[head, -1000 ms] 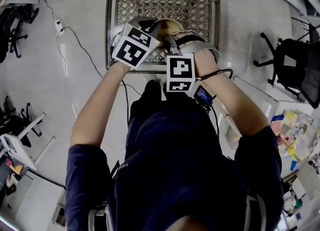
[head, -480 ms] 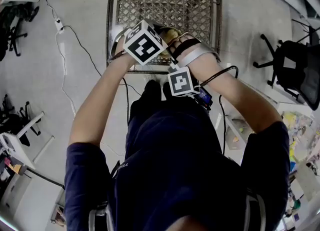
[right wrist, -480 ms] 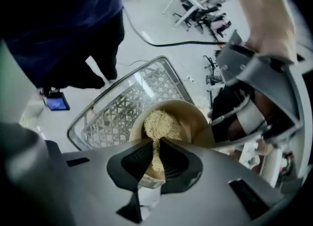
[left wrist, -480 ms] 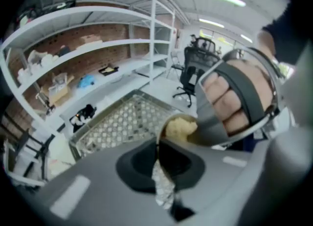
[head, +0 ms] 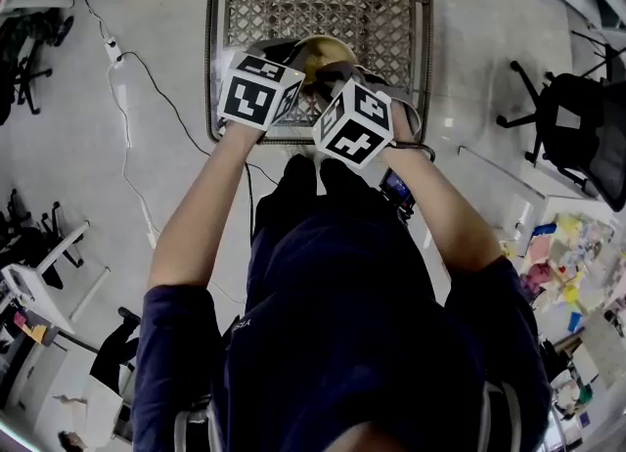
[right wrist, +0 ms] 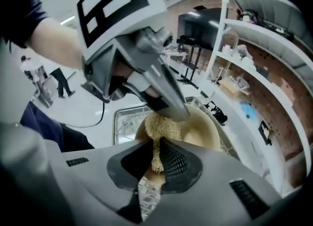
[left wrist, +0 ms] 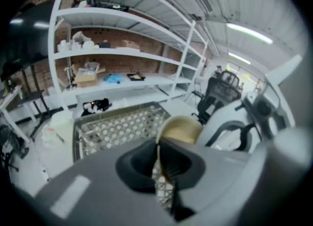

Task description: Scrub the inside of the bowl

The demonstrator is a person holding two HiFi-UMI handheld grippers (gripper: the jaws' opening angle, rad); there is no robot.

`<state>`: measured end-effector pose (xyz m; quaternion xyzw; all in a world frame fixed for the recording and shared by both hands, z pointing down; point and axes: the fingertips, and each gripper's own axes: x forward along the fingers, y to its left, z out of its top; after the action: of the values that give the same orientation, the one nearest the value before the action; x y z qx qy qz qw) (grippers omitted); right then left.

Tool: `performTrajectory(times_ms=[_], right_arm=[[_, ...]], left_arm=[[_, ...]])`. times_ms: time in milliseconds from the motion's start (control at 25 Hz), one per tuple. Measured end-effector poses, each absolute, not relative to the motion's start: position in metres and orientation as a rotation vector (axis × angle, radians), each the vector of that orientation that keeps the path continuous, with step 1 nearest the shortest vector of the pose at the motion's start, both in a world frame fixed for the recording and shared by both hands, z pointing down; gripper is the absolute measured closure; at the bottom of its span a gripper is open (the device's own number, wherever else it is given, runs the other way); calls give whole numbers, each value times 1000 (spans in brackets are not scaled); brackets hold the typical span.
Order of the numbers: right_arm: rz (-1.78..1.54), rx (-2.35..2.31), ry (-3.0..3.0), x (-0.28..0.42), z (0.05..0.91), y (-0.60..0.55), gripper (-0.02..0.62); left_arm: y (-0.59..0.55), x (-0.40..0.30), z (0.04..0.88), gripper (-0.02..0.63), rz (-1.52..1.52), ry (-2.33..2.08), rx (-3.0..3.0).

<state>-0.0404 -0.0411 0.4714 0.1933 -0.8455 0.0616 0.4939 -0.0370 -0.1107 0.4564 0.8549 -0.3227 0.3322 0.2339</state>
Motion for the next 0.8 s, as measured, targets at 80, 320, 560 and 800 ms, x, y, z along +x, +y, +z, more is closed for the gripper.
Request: performTrajectory(times_ms=[80,320,560,800], right_arm=[[7,392,-2016,-38,474,-37,552],[-586,1,-1714,-25,490,-17,552],[-1106,-304,-1365,-18,495,-5,552],[-918,-192,-1470,-24,500,-7,552]], left_arm=[[-109,-35,458,598,947,-834,2352],[-96,-26,468,600,1154,-636,2409],[-74,-18,475,600,1419,-365,2478],[-81,-22,479,601,1437,-432,2473]])
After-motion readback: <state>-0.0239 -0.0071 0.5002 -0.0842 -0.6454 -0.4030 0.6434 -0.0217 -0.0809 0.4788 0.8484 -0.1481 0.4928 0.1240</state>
